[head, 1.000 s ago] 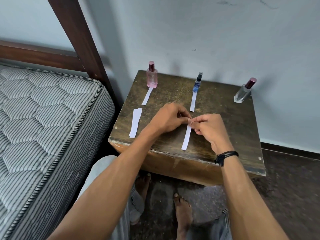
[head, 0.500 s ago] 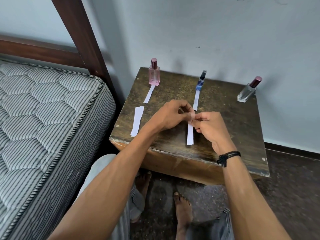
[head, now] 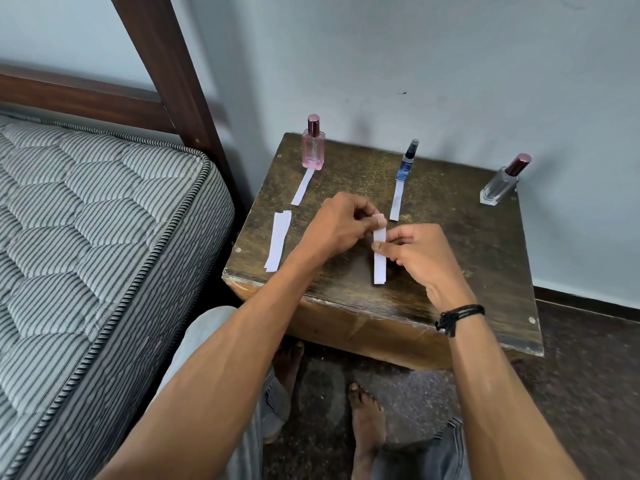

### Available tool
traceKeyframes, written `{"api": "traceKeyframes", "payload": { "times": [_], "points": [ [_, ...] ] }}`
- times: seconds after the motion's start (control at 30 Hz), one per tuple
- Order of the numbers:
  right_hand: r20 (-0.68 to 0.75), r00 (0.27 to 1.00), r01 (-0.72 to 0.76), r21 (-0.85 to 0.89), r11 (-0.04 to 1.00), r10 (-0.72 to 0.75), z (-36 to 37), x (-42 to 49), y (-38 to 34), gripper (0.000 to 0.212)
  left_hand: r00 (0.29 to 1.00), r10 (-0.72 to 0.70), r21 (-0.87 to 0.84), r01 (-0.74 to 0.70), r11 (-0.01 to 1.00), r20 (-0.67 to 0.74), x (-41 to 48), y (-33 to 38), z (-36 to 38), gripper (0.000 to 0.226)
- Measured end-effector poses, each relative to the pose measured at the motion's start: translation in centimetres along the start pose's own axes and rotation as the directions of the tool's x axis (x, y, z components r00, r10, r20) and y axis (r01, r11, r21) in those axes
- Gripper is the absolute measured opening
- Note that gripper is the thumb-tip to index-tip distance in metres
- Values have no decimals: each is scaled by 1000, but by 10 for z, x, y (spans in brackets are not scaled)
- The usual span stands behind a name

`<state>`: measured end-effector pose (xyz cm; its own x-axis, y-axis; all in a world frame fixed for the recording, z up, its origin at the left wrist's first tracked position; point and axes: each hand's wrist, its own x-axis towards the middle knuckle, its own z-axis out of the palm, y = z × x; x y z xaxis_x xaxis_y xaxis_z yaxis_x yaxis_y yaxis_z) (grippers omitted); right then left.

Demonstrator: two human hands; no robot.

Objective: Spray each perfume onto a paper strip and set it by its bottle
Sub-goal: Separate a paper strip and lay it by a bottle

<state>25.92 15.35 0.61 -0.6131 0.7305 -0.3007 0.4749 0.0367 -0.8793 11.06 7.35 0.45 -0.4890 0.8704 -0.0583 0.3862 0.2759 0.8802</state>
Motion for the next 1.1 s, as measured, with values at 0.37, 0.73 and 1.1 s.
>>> {"api": "traceKeyframes", "payload": {
  "times": [0.37,0.73,1.1],
  "points": [
    [-26,999,-38,46,998,39,-1,-2,-3,9,994,-94,-119,100,988,57,3,-2,-10,7],
    [-64,996,-68,26,997,69,-2,-2,-5,10,994,-111,108,111,988,-9,-3,-13,-100,5],
    [-94,993,-78,-105,991,68,5,-5,-8,18,944,-328,234,326,916,-29,-10,-47,-131,9]
  ]
}}
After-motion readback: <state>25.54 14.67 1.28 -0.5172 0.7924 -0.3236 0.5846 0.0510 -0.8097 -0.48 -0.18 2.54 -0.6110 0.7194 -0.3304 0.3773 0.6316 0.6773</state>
